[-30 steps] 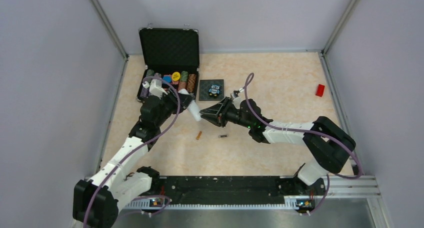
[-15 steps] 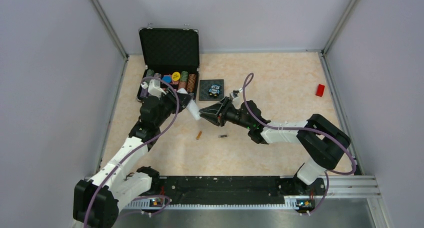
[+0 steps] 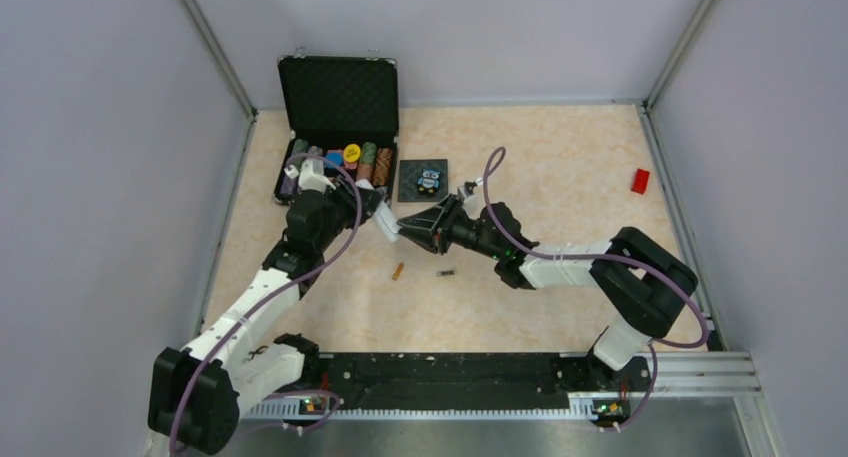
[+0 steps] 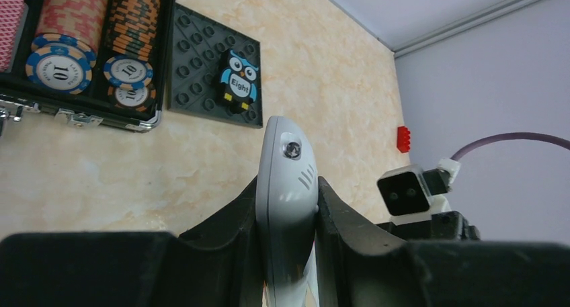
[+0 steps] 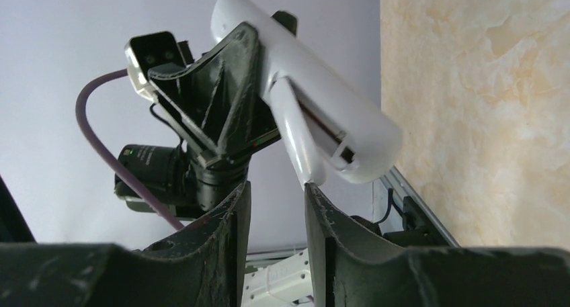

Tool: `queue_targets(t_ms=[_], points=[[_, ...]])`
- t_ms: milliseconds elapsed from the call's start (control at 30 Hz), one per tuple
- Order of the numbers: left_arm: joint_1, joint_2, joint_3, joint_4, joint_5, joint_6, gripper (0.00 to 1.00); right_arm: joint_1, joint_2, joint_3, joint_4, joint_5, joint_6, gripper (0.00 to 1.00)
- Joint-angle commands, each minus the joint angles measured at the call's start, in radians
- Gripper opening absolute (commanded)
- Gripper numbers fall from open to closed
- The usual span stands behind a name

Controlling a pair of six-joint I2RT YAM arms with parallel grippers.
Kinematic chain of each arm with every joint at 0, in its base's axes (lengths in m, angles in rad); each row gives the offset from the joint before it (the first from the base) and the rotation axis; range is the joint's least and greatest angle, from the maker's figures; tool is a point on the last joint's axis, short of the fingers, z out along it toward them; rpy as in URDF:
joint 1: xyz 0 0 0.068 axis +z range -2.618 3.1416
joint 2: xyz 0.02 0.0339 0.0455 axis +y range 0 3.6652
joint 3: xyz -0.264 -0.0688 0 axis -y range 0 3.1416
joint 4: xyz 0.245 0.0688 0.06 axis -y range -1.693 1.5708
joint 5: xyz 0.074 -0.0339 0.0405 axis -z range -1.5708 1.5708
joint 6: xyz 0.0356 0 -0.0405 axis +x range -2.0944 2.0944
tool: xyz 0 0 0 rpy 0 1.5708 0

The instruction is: Load the batteries into the remote control

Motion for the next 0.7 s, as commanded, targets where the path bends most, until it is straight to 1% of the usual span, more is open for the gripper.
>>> queue_targets(t_ms=[0,100,233,433,467,533,600,667], points=[[-0.021,0.028,0.017,-0.021,0.015,0.034,0.00,0.012,-0.004,0.030,0.151,0.016,0.017,0.35],[-0.020,0.040,0.017,-0.025,0.004,0.040,0.00,0.005,-0.004,0.020,0.136,0.022,0.023,0.35],[-0.020,0.058,0.024,-0.042,-0.030,0.049,0.00,-0.020,-0.018,-0.019,0.075,0.041,0.042,0.35],[-0.020,0.091,0.031,-0.072,-0.135,0.063,0.00,-0.084,-0.080,-0.091,-0.081,0.059,0.036,0.36],[-0.020,0.096,0.033,-0.079,-0.147,0.065,0.00,-0.097,-0.096,-0.090,-0.132,0.053,0.013,0.36],[-0.019,0.100,0.044,-0.096,-0.160,0.070,0.00,-0.119,-0.137,-0.064,-0.302,0.051,-0.065,0.36],[-0.019,0.094,0.051,-0.101,-0.160,0.077,0.00,-0.143,-0.181,-0.010,-0.473,0.065,-0.219,0.36],[-0.018,0.078,0.049,-0.095,-0.152,0.091,0.00,-0.157,-0.209,0.070,-0.681,0.100,-0.408,0.37]])
